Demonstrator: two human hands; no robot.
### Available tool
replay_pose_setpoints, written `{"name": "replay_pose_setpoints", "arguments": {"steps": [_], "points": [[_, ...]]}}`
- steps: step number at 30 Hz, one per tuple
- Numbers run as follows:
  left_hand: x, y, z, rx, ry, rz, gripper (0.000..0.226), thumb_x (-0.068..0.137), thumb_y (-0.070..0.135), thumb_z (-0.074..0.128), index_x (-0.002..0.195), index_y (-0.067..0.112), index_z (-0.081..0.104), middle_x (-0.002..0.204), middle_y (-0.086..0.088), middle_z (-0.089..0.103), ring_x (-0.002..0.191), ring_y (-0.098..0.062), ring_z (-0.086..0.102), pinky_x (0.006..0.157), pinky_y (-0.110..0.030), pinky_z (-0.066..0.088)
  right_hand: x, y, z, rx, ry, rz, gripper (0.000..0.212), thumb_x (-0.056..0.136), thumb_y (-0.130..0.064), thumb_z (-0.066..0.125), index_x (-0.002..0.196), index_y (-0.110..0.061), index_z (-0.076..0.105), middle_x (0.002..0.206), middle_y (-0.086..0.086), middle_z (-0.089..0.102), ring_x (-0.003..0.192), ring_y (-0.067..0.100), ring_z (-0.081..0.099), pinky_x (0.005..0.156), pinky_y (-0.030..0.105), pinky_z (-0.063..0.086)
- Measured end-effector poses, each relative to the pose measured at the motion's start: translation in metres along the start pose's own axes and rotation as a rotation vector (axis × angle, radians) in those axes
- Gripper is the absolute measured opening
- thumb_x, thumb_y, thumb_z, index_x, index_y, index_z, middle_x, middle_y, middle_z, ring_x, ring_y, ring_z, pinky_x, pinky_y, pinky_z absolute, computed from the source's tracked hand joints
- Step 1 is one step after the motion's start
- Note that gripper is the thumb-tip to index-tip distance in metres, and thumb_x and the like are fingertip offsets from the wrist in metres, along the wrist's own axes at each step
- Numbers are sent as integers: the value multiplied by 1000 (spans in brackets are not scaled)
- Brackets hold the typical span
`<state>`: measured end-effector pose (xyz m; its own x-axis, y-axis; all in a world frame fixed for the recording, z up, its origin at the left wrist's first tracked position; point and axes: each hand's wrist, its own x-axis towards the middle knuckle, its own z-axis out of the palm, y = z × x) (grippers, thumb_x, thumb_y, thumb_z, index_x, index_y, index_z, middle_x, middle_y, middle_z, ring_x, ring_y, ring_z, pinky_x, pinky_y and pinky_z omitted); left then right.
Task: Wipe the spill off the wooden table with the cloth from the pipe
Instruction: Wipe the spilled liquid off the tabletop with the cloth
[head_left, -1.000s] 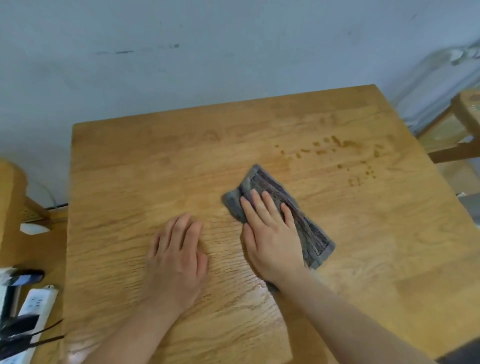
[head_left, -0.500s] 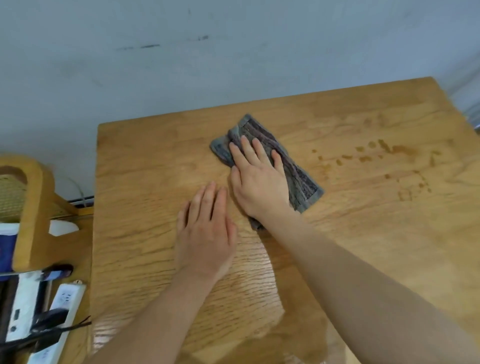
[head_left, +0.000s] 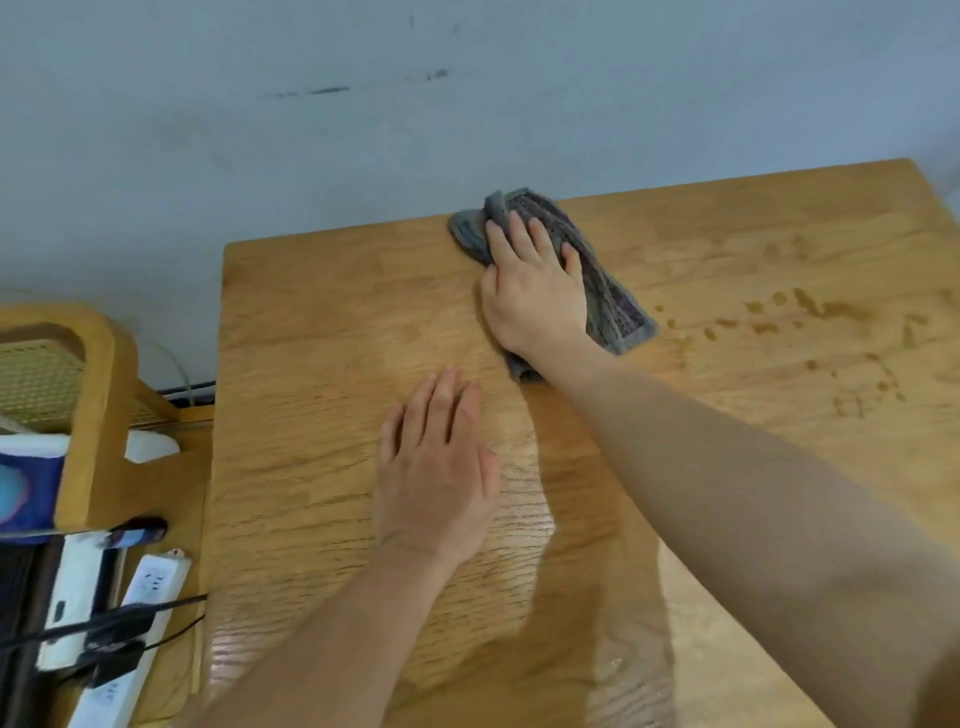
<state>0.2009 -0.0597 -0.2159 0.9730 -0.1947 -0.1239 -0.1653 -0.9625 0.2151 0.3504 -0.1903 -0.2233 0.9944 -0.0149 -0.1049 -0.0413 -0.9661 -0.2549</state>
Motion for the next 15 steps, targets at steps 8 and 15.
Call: {"name": "replay_pose_setpoints", "arguments": {"steps": [8, 15], "points": [[-4, -1, 0, -39, 14, 19, 58, 91, 36, 20, 141, 16, 39, 154, -4, 32, 144, -21, 24, 115, -45, 24, -179, 11, 13, -13, 26, -165, 52, 98, -36, 30, 148, -26, 41, 158, -4, 32, 147, 17, 24, 117, 46, 20], [-2, -1, 0, -47, 0, 8, 60, 92, 38, 15, 148, 22, 25, 160, 2, 15, 147, -14, 7, 118, -39, 7, -37, 9, 2, -34, 23, -39, 54, 99, -35, 27, 153, -29, 27, 163, -6, 19, 150, 15, 11, 118, 49, 10]]}}
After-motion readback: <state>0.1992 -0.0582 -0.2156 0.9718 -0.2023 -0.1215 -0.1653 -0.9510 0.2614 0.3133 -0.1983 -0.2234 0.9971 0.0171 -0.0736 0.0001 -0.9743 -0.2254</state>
